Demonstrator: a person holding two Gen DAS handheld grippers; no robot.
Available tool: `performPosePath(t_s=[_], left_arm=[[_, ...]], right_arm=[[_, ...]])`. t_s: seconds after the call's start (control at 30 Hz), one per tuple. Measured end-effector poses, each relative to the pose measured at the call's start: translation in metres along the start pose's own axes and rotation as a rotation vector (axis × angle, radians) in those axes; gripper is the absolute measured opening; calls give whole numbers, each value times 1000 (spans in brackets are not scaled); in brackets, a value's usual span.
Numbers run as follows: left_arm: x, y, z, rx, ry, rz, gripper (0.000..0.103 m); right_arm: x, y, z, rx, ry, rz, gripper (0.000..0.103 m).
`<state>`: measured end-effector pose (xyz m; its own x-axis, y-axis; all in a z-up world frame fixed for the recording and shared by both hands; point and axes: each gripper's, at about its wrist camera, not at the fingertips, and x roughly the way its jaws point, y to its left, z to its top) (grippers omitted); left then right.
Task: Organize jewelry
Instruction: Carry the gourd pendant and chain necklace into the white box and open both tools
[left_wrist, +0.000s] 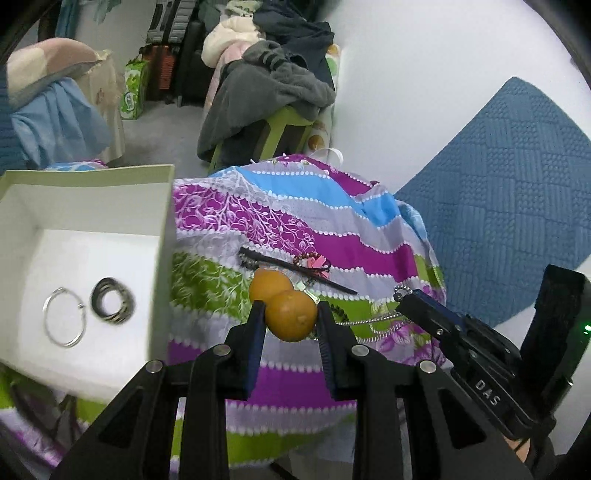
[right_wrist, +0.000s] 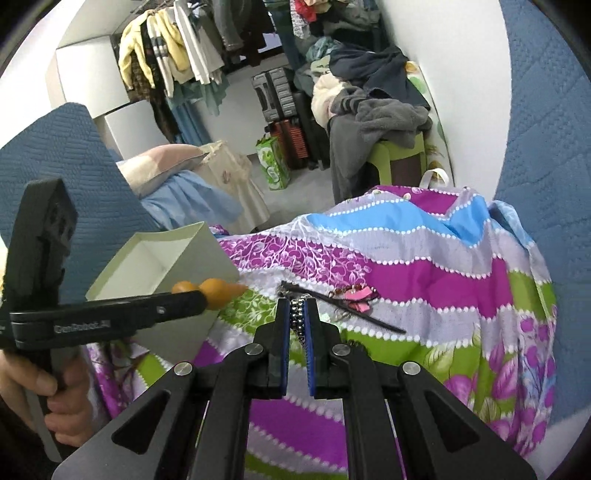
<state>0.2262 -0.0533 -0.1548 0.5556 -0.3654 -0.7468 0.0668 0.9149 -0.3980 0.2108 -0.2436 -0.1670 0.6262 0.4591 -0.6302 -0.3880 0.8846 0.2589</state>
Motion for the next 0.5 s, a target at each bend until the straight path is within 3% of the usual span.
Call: performPosePath(t_s=[0.5], left_arm=[[-82, 5, 3, 35, 24, 12, 27]], right_arm=[[-49, 31, 31, 27, 74, -118, 5]])
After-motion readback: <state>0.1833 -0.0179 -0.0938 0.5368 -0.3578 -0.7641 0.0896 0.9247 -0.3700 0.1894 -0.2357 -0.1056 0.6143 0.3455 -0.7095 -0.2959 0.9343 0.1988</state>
